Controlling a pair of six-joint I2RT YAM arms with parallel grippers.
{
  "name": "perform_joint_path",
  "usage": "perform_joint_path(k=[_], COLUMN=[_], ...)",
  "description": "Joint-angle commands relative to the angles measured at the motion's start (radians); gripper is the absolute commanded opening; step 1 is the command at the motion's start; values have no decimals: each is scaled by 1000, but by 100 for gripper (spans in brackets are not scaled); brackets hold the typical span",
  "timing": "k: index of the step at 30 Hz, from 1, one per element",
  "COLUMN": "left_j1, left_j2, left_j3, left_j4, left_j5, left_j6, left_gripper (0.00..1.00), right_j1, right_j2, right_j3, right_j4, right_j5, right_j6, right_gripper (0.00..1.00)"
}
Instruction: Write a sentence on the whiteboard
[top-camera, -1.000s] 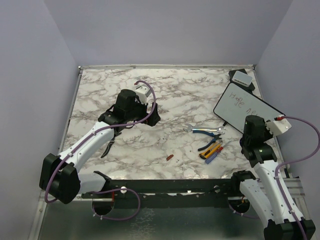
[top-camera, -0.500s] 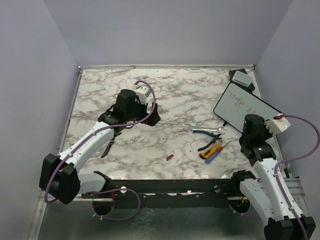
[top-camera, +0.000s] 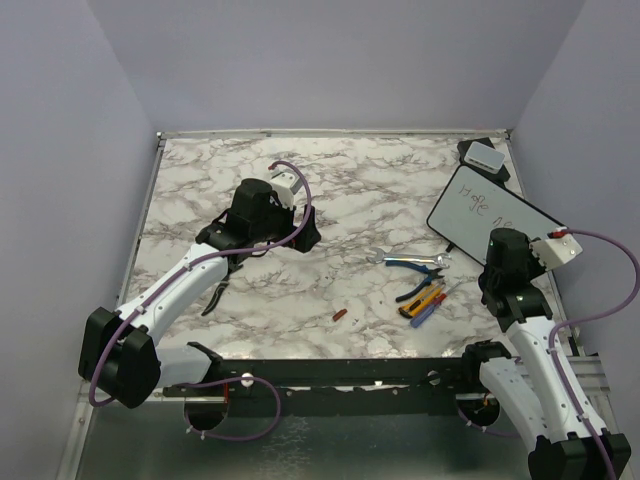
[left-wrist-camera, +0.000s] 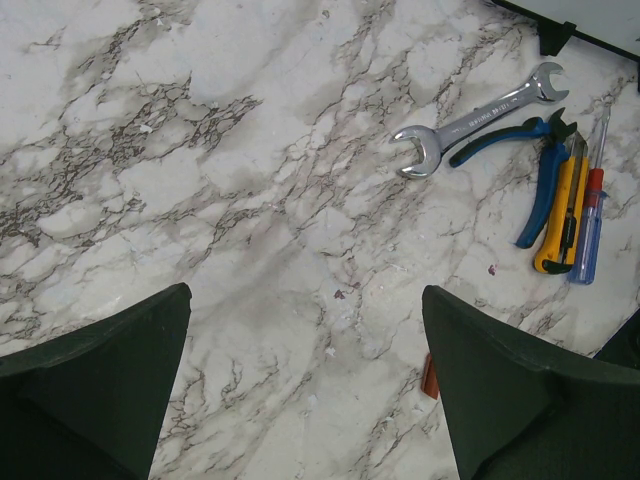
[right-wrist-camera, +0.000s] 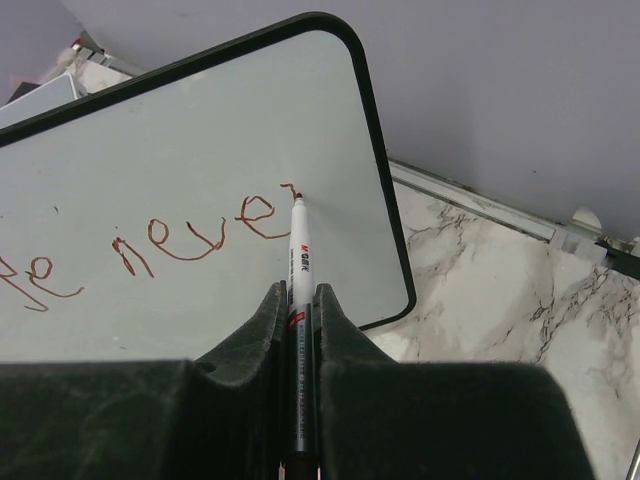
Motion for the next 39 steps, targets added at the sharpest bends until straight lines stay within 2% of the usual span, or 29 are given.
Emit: perform_joint_path(k=[1,31,39], left_j1=[-3,-3,-4], left_j2=[-17,-20,-21], left_j3=[-13,-13,-13], left_j4=[14,13,12], left_j5=[-3,-3,-3], left_j6=[9,9,9], left_gripper=[99,99,99], right_j1=[-7,-44,-44], right_j2=[5,3,-36], right_j3=[-8,-28,-16], right_j4=[7,76,21], right_j5=[60,-12,-17], right_j6=[14,-46,-20], right_gripper=[1,1,0])
